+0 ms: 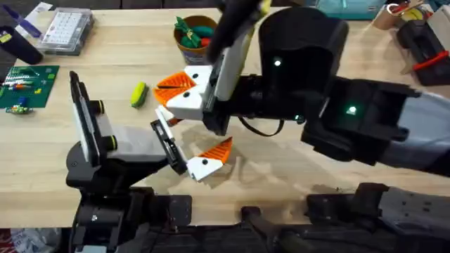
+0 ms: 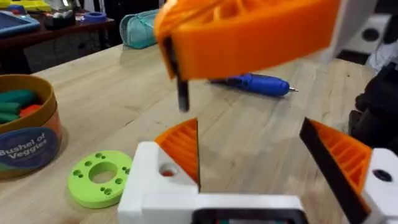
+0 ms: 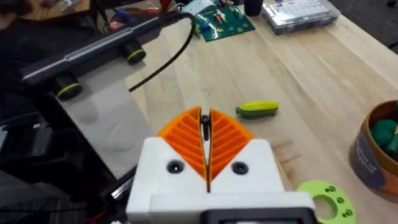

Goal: Pick up the gripper from the table and insert it into the empty holder that is missing its gripper. Then pick up a screw, insert it into the mounting hole, and use the screwdriver to tighten it. Finally, clean up the table by picking up the vegetable and placing it into the bucket.

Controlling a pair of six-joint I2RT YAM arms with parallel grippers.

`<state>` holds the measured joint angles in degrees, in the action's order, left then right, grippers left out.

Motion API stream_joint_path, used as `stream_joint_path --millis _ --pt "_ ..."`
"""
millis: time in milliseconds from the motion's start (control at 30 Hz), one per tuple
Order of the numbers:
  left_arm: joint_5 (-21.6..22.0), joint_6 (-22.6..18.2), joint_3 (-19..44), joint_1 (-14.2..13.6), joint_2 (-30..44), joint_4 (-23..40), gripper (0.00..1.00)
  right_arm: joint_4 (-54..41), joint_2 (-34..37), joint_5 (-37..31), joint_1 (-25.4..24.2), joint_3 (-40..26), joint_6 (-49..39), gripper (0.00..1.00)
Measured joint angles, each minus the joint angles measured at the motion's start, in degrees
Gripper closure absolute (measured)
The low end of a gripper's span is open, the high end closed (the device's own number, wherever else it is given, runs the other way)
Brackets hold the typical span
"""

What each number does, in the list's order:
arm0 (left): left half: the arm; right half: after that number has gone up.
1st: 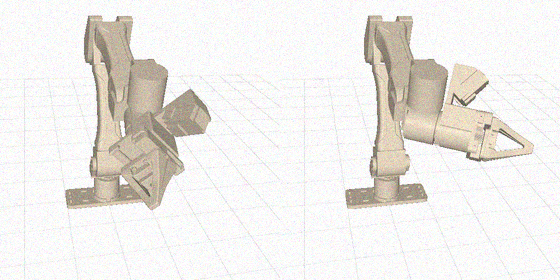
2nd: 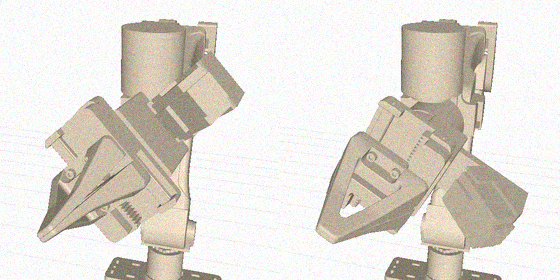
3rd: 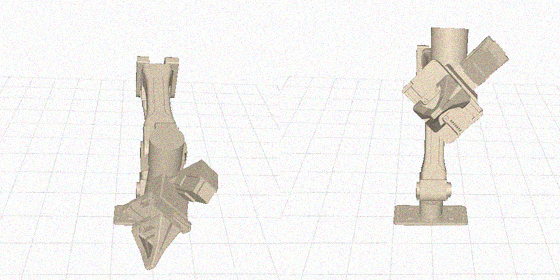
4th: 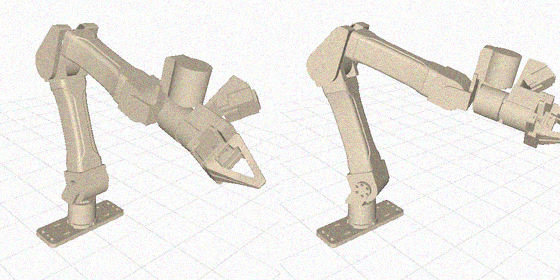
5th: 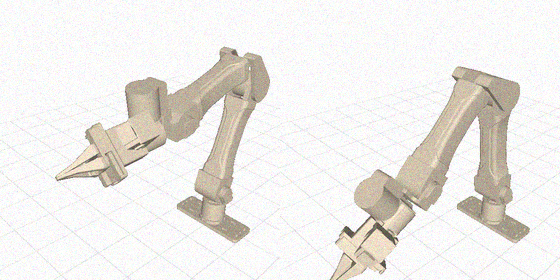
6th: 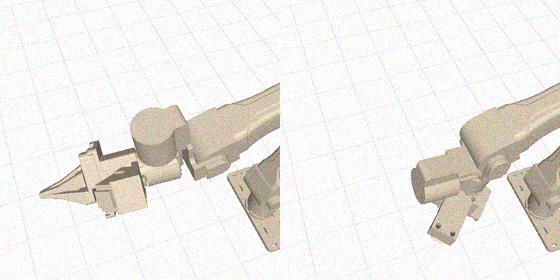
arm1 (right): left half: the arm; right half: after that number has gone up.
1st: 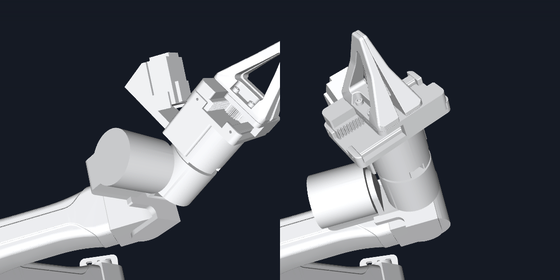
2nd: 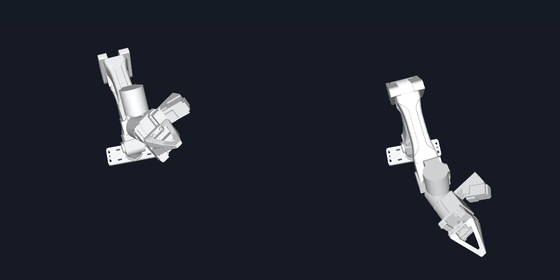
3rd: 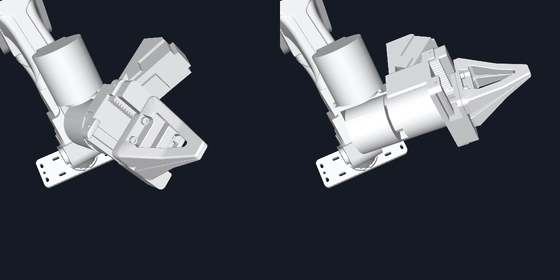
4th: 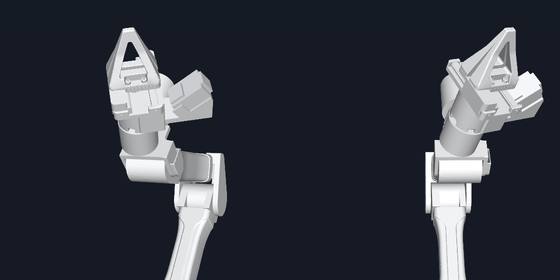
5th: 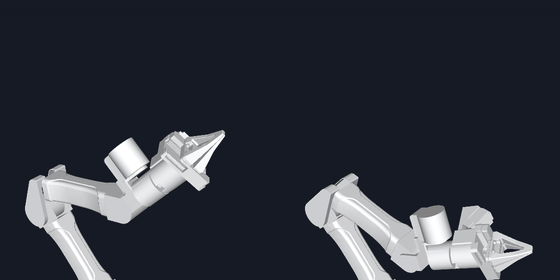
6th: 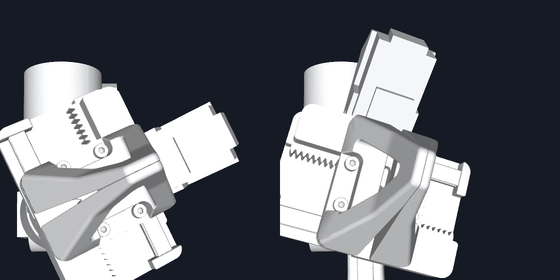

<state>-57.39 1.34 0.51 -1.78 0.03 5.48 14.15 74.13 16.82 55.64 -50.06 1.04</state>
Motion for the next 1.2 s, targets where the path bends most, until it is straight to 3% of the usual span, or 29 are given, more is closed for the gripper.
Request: stream_joint_path --millis 1200 --pt "0.00 0.00 0.00 0.00 0.00 0.00 0.014 -2.27 5.48 1.31 -1.38 0.00 2.27 0.998"
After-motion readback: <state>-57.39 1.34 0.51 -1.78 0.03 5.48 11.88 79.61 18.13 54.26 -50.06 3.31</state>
